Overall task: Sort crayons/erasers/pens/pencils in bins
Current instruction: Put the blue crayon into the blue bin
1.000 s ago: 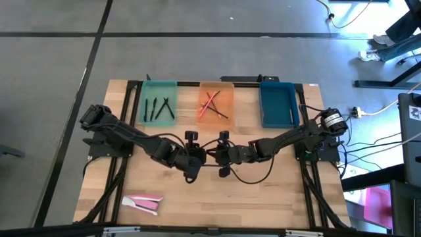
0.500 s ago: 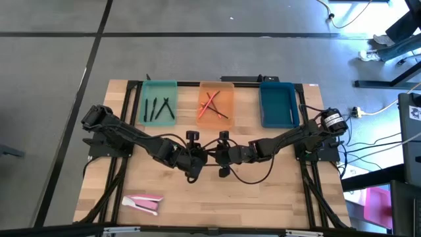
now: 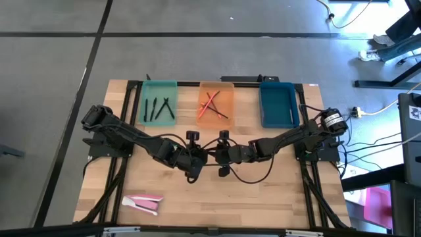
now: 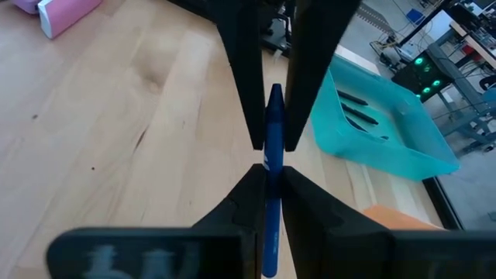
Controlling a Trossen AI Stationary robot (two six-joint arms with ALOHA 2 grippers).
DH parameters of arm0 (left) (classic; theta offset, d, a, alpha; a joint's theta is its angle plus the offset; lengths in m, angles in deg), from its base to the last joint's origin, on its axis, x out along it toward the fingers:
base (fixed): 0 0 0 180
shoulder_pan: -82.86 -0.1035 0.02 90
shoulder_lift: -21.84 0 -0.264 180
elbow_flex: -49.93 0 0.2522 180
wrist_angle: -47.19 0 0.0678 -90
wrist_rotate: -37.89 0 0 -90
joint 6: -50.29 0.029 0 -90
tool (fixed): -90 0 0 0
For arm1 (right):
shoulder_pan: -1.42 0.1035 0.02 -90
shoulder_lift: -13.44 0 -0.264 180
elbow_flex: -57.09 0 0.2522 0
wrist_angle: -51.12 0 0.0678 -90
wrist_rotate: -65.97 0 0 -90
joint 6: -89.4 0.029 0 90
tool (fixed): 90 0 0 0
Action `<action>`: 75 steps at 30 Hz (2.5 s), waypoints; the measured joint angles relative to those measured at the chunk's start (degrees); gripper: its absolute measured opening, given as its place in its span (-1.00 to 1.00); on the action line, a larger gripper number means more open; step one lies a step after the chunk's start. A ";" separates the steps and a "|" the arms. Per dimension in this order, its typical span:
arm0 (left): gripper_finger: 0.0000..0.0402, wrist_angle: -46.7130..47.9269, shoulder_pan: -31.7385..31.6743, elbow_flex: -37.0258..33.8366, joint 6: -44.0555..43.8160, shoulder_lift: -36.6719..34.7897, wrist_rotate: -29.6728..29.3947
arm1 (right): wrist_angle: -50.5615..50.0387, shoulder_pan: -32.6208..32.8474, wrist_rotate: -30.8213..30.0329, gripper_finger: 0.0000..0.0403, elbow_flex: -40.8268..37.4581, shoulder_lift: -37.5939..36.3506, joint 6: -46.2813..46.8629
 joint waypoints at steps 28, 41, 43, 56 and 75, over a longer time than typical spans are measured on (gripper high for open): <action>-0.99 1.55 -0.04 0.00 -0.47 -0.04 -0.11 | -0.33 0.10 -7.57 -0.30 0.00 0.04 0.19; -0.99 25.37 -6.37 0.00 -15.65 -6.75 -12.47 | -3.99 0.52 -12.65 -0.04 0.00 0.04 2.05; -0.99 28.13 -8.66 0.00 -18.23 -8.66 -13.30 | -4.11 0.52 -12.63 -0.04 0.00 0.04 2.12; -0.99 12.33 -26.77 0.00 2.73 -14.73 -3.64 | -12.49 0.63 -17.59 -0.04 0.02 -4.37 7.69; -0.99 -34.99 -38.78 0.02 26.85 -5.85 25.92 | -49.94 0.61 -13.51 -0.04 0.00 -25.88 32.52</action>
